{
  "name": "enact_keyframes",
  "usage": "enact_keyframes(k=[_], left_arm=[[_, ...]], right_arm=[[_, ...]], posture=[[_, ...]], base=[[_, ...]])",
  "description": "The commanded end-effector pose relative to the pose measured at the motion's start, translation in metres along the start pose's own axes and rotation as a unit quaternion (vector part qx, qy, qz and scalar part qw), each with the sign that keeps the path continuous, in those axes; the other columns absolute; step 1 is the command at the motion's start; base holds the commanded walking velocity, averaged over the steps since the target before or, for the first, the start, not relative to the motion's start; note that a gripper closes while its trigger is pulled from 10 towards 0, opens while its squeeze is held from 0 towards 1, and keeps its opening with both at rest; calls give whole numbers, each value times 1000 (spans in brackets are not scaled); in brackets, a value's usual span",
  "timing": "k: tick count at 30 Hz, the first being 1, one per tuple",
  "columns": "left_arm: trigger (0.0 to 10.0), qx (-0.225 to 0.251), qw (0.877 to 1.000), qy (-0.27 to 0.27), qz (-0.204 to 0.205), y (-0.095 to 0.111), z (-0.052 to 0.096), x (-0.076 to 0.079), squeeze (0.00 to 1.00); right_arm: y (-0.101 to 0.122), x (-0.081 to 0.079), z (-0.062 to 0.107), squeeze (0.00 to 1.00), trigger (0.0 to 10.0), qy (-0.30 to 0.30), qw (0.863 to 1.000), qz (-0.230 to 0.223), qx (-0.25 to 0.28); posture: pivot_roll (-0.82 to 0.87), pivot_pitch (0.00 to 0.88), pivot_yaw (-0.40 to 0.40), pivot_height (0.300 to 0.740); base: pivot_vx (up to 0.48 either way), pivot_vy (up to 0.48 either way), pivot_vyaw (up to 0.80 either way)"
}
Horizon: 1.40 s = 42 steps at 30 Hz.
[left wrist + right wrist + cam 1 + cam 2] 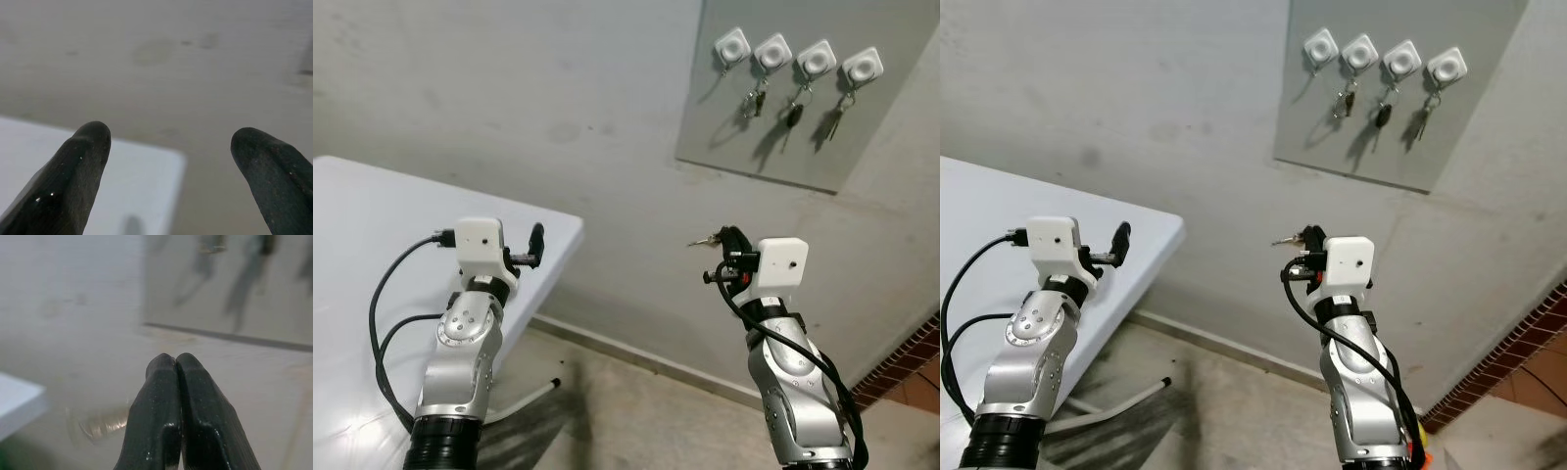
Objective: Hang keys on a hook
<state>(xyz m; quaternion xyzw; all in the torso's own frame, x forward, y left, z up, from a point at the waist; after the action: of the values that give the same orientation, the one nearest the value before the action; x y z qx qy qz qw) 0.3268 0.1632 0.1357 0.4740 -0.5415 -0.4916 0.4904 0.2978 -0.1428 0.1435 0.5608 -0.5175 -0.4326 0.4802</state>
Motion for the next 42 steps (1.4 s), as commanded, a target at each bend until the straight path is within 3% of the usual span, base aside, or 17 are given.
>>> enact_keyframes(k=[1,12,26,42], left_arm=[[10000,4,1000,-8,-6,5,-2,2,0],[10000,4,1000,-2,-9,5,-1,2,0],[10000,29,999,-30,-17,13,6,16,0],[10000,60,985,-151,-65,26,22,55,0]], right_arm=[[4,4,-2,0,10000,-8,1000,0,6],[4,3,-2,0,10000,-8,1000,-1,6],[3,3,1,0,10000,6,1000,5,2],[13,-8,-5,0,10000,80,997,9,16]], posture=[[-12,0,2,732],[-9,0,1,732],[-11,0,-5,732],[-1,0,-25,732]], base=[[480,0,0],[438,0,0],[0,0,0],[0,0,0]])
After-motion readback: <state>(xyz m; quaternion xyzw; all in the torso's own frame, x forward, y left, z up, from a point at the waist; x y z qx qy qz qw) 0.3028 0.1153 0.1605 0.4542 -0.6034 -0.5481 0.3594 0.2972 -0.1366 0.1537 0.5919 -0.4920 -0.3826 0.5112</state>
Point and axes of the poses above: a point about 5 cm out from each wrist's last joint towards the gripper, its own z axis pointing back from the gripper into the wrist, its own y axis along the axis of the wrist's last joint, x = y × z, the point moved 1 cm from there along -z, pointing out of the wrist towards the gripper, and after that the axes turned 2 degrees about z, right-handed, at the moved point
